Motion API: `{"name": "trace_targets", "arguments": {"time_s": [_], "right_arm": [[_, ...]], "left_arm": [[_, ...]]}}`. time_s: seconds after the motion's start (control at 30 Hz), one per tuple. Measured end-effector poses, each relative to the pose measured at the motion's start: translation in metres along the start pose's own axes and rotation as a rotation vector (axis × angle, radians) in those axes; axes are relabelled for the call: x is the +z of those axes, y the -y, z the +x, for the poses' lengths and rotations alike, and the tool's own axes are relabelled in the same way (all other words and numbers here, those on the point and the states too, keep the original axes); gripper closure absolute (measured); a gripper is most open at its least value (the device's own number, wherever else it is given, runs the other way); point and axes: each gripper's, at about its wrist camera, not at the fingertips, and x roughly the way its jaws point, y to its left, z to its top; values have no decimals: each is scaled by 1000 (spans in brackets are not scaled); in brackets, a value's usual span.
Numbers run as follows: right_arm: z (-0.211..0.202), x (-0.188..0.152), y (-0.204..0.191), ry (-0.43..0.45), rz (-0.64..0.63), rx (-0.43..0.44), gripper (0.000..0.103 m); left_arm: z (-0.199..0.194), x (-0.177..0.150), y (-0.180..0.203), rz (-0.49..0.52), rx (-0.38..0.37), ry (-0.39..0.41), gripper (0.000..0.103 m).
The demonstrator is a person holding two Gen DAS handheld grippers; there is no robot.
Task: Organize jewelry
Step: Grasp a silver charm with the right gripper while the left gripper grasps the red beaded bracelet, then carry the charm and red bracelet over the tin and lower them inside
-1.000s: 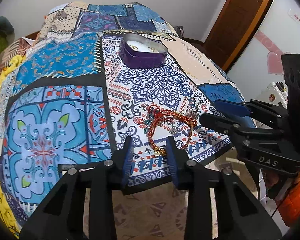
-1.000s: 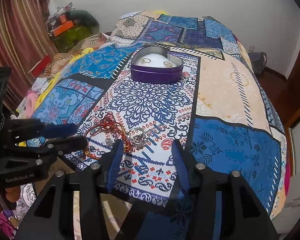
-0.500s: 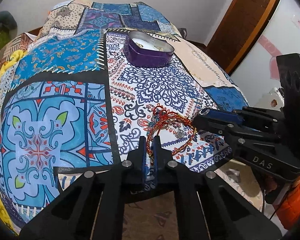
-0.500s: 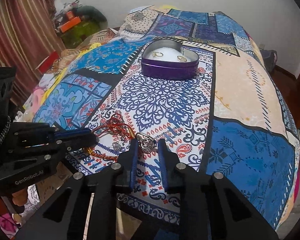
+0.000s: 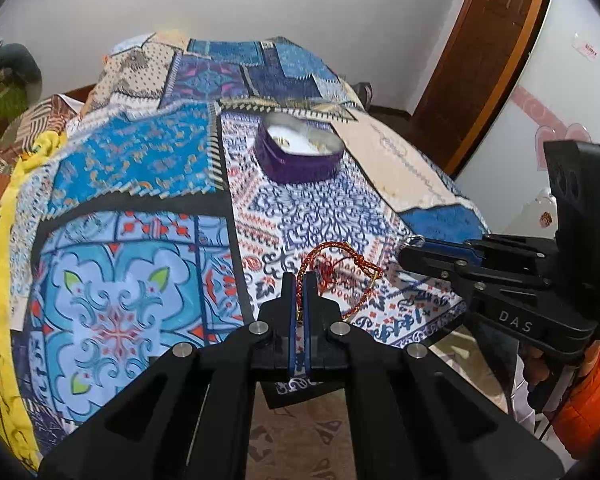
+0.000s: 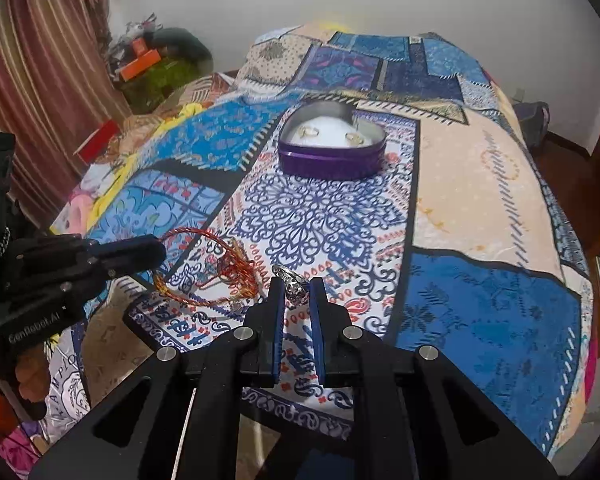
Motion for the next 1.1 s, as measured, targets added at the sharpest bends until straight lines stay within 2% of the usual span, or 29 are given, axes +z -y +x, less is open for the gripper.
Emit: {"name": "trace_targets", "arguments": {"time_s": [0.43,0.77,1.1], "right_arm": [[-26,23,7,101,12,-40,92],[-32,50,16,167,9,-60,92],[-16,68,24,166,6,-57,92]], "left_arm": [[-18,33,-6,13,48,108,102],[-17,67,-16,10,52,170,102],[4,96,-16,32,19,172,102]]}}
